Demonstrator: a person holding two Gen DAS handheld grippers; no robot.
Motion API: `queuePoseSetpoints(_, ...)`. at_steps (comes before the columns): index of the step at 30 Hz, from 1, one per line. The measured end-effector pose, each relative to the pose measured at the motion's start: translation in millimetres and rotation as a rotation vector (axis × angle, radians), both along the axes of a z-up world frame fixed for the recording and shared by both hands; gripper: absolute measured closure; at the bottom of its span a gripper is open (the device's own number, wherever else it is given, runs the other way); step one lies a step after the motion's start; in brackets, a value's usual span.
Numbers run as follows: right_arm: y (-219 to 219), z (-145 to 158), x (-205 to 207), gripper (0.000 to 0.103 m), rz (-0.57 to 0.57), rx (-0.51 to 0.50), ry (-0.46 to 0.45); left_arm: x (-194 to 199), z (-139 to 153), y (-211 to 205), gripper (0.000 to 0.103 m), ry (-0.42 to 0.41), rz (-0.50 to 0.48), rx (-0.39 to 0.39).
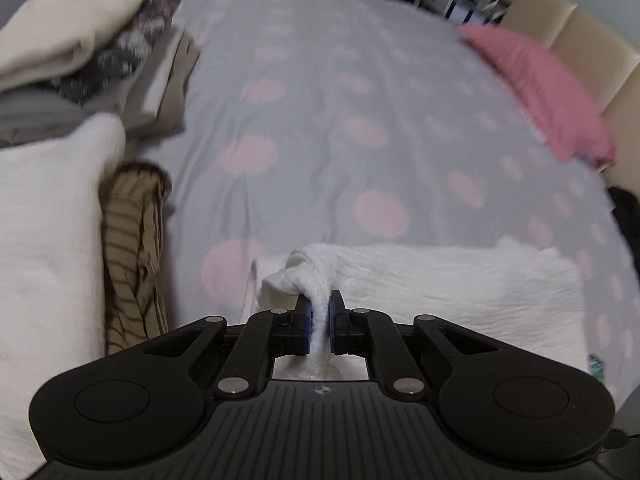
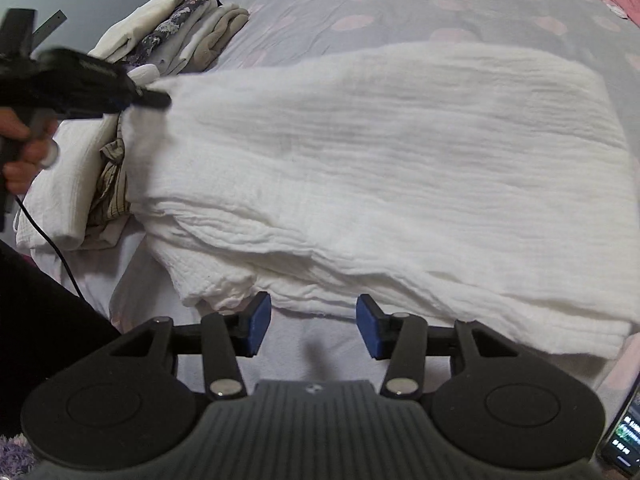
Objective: Fold clothes
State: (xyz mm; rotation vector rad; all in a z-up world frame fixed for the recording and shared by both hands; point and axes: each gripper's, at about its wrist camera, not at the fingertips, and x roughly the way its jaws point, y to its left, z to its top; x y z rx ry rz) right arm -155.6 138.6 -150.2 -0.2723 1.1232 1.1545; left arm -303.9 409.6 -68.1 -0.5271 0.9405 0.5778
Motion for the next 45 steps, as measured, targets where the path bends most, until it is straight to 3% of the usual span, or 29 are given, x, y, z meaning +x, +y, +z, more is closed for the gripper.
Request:
queuePoseSetpoints(2,-3,3,3,0.051,-0.009,-0.001,-0.01,9,-6,-6,0.092,0.041,-0.026,0.051)
queuePoseSetpoints(3,-5,6,6,0.051,-0.014,-0.002,-0.015,12,-8,-8,0.086,0.052,-0.032,0.067)
queuePoseSetpoints(8,-12,21,17,0.051,0.006,-0.02,-0.053,5,2,-17,0.055,0.001,-0.047,0.032)
queuePoseSetpoints(15,-44,42,55,0.051,0.058,-0.142,-0.259,-16,10,-30,0.054,0.011,-0.067,0.046)
queuePoseSetpoints(18,-65,39,85,0.051,-0.033,-0.188,-0.242,-23,5,-32,0.049,0.026,-0.075,0.033)
queuePoseSetpoints(24,-85,21,124,0.051,-0.187,-0.201,-0.146,-36,-21,-26,0.044,0.025,-0.058,-0.107)
queuePoseSetpoints(29,-81,0,133,0.051,-0.208,-0.224,-0.103,-22,-41,-25,0.047,0.05,-0.07,-0.12)
queuePoseSetpoints(32,-82,-11,136,0.061,-0.225,-0.217,-0.013,-13,-52,-25,0.07,0.061,-0.099,-0.139)
queuePoseSetpoints(34,-84,-14,135,0.08,-0.235,-0.211,0.024,-10,-56,-27,0.081,0.074,-0.115,-0.148)
queuePoseSetpoints(36,-87,-10,134,0.089,-0.247,-0.195,0.025,-10,-51,-29,0.091,0.087,-0.126,-0.119)
queuePoseSetpoints(41,-92,14,132,0.091,-0.265,-0.161,-0.015,-23,-19,-21,0.094,0.075,-0.115,-0.1)
queuePoseSetpoints(45,-81,4,125,0.09,-0.221,-0.206,-0.039,-19,-27,-22,0.093,0.179,-0.128,-0.071)
